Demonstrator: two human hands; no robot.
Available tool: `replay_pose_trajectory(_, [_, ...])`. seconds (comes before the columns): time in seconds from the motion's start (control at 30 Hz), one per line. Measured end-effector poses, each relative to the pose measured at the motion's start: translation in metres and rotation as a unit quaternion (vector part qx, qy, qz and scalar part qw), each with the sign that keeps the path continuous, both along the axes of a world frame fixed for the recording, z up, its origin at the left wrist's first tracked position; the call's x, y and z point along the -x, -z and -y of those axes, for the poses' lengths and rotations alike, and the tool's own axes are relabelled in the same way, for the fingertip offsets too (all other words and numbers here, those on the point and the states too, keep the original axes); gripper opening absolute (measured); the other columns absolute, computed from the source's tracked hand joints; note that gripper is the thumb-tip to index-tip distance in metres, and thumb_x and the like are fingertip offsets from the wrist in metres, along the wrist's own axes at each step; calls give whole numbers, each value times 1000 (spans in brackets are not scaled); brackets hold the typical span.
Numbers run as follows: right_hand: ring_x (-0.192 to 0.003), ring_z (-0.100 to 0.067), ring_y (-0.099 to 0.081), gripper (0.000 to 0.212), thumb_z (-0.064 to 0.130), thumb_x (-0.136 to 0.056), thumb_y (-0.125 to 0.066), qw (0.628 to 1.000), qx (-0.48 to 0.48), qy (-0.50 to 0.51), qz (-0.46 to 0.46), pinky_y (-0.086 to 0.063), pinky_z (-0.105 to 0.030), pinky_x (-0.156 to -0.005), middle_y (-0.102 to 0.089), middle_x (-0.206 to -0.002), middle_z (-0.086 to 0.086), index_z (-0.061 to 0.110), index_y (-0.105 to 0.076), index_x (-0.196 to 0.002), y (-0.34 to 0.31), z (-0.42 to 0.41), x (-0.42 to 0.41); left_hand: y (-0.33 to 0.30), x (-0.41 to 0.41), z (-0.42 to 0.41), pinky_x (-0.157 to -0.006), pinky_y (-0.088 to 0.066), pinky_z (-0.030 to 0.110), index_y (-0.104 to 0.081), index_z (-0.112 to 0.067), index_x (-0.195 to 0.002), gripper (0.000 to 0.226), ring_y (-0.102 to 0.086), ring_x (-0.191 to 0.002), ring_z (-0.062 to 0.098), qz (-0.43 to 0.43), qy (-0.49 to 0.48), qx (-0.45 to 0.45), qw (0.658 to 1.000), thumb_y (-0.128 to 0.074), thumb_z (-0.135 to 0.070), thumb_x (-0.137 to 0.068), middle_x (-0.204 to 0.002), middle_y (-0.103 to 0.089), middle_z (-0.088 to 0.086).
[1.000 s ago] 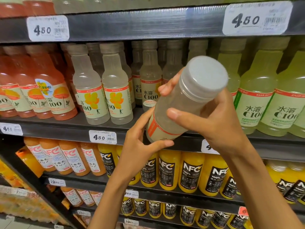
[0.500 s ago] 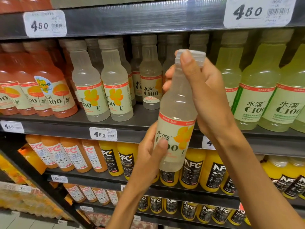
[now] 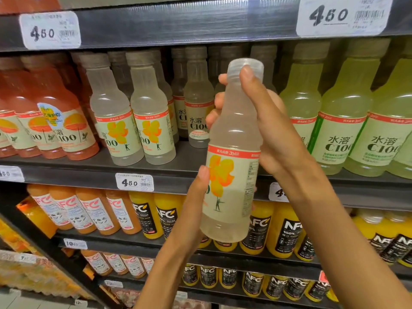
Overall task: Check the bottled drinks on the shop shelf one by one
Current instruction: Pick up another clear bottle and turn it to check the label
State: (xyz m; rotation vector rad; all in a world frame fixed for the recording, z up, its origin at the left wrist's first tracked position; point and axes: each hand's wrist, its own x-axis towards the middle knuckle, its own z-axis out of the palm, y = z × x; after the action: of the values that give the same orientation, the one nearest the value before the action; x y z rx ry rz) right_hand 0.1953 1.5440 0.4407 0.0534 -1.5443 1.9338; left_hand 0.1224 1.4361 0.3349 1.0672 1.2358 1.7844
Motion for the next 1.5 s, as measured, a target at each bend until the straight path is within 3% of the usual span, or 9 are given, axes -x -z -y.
replay_pose_trajectory(0.1, [-71,-17,-68,21,31,-96,-53,997,-27,73,-2,-56,-28,-62,-66,-81,-3,13,-56,-108,0,0,-2,-5,7,1,-87,-53,27,-62,-45,-114,62,-64,-111,10,-56,-65,-17,996,-50,-84,-66,-114,-70,-10])
replay_pose_trajectory(0.23, [-79,-12,-71,26,36,-94,-58,990,-27,130,41,-56,-23,-63,-70,-91,-5,15,-58,-108,-3,1,1,-7,-7,-5,-79,-52,16,-57,-30,-117,55,-65,-105,6,-105,-90,-39,990,-57,-66,-74,-111,-70,-10])
replay_pose_trajectory(0.37, [-83,-19,-72,26,40,-96,-52,994,-40,76,70,-59,-32,-76,-72,-83,-5,17,-63,-92,-10,-9,2,-5,-10,-1,-83,-57,33,-67,-32,-113,58,-70,-98,20,-29,-44,-12,999,-42,-68,-75,-108,-73,1])
replay_pose_trajectory(0.5, [-72,-20,-70,30,39,-97,-47,997,40,-31,55,-58,-32,-67,-69,-78,-5,13,-53,-109,-8,-9,10,-6,-11,5,-69,-56,33,-61,-21,-123,66,-71,-83,25,36,30,-10,999,-38,-68,-81,-101,-72,12])
replay_pose_trajectory(0.63, [-61,-16,-64,25,37,-97,-51,999,27,-25,37,-55,-31,-61,-62,-71,-2,13,-50,-104,-5,-12,13,-7,-8,7,-89,-51,42,-61,-27,-124,64,-66,-106,22,-3,-17,15,1000,-41,-69,-80,-115,-70,7])
replay_pose_trajectory(0.8, [-69,-15,-72,29,41,-91,-60,992,-8,90,93,-55,-26,-58,-70,-77,-1,14,-58,-101,-4,-16,17,-12,-8,13,-77,-54,22,-62,-34,-116,50,-67,-103,10,-32,-37,33,998,-56,-60,-75,-111,-71,-6])
replay_pose_trajectory(1.23, [-65,-12,-64,33,43,-95,-51,952,235,-121,154,-55,-27,-74,-62,-74,-2,11,-56,-92,-1,-14,27,-33,-33,29,-83,-55,43,-54,-6,-132,65,-68,-95,29,277,173,-68,943,-57,-50,-84,-114,-64,22])
replay_pose_trajectory(1.4, [-79,-16,-58,40,44,-92,-56,939,232,-57,247,-50,-33,-80,-57,-81,-7,10,-52,-113,8,-16,28,-47,-35,34,-107,-39,43,-43,-4,-140,88,-44,-131,28,398,197,-121,888,-85,-22,-65,-145,-40,19])
replay_pose_trajectory(1.5, [-90,-17,-60,48,44,-90,-59,934,237,-46,262,-51,-34,-84,-59,-87,-7,13,-52,-126,9,-17,29,-48,-35,31,-86,-55,48,-52,2,-131,86,-59,-109,36,387,176,-120,897,-89,-22,-57,-128,-51,30])
